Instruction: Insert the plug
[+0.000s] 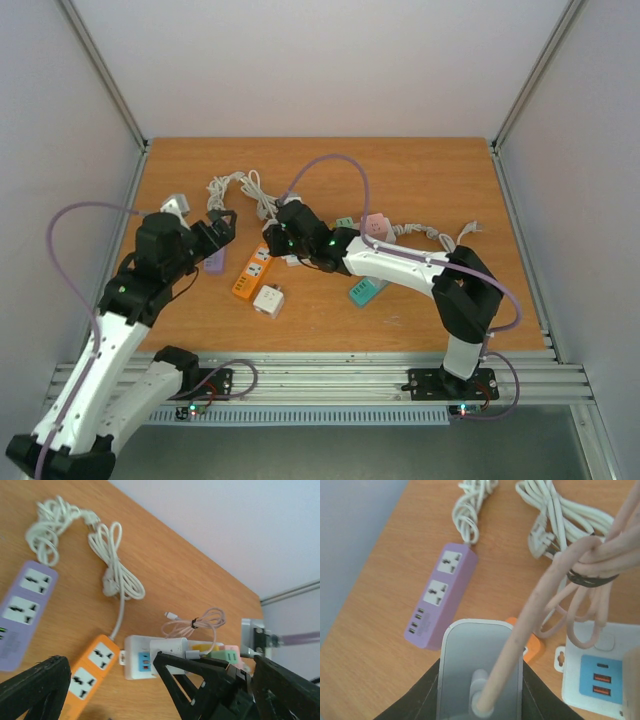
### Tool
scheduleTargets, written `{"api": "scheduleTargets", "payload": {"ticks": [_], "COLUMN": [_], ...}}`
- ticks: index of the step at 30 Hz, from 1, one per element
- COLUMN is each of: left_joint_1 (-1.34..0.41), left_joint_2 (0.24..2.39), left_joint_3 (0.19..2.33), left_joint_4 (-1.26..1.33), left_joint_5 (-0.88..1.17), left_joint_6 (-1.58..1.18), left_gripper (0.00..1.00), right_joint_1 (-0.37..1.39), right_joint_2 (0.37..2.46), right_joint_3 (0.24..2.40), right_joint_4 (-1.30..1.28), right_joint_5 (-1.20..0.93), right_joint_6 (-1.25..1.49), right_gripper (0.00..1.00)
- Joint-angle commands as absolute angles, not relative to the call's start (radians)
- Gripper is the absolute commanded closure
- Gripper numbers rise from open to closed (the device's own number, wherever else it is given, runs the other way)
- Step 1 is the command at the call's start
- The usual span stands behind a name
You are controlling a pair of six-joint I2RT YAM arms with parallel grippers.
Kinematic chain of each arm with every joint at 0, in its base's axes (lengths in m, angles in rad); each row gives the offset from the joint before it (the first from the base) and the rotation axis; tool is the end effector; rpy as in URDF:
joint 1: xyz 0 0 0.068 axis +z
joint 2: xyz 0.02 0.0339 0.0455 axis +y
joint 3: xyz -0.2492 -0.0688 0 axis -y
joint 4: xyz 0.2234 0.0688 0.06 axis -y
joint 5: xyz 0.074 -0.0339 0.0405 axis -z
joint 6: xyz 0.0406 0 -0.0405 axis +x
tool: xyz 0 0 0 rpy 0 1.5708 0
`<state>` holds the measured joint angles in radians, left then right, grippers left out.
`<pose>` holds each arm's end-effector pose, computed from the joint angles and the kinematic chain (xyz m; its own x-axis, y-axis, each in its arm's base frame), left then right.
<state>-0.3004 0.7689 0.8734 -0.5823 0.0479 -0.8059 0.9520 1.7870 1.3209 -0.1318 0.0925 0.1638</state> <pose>0.1509 -0.0488 0.3171 -0.5467 -0.5851 -0.5990 -0.0841 0.7501 -0.6559 0.2319 0.3192 0.2457 -0.4472 -0.3481 -0.8239 -0.7033 0.7060 0.0835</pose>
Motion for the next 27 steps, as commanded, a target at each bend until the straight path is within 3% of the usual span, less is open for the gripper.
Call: {"api": "scheduleTargets", "payload": {"ticks": [1, 11, 21, 27], "left_joint_1": [-0.299, -0.298, -0.296, -0.294], "left_joint_2": [0.716, 0.850, 1.061, 1.235], "left_joint_3": [0.858, 0.622, 0.529, 0.548], "left_joint_4": [-0.672, -0.484, -0.304, -0.243], "left_joint_5": [-0.079, 0.099, 0.105, 0.206], "left_joint_6": [-0.625, -0.815, -0.802, -0.749], "left_gripper": [0.02, 0.20, 0.13, 0.19], "right_joint_1": [0.954, 0.964, 0.989, 0.994], "right_joint_2": [1.830, 1.835, 1.870, 1.858], "right_joint_3": [1.381, 1.386, 1.423, 1.424], "right_joint_4": [-0.212, -0.327, -0.378, -0.398], "right_joint_5": [0.130, 0.126, 0.104, 0.112], "right_joint_6": [0.237, 0.299, 0.318, 0.319], "right_gripper": [0.94, 0.94, 0.94, 0.94]}}
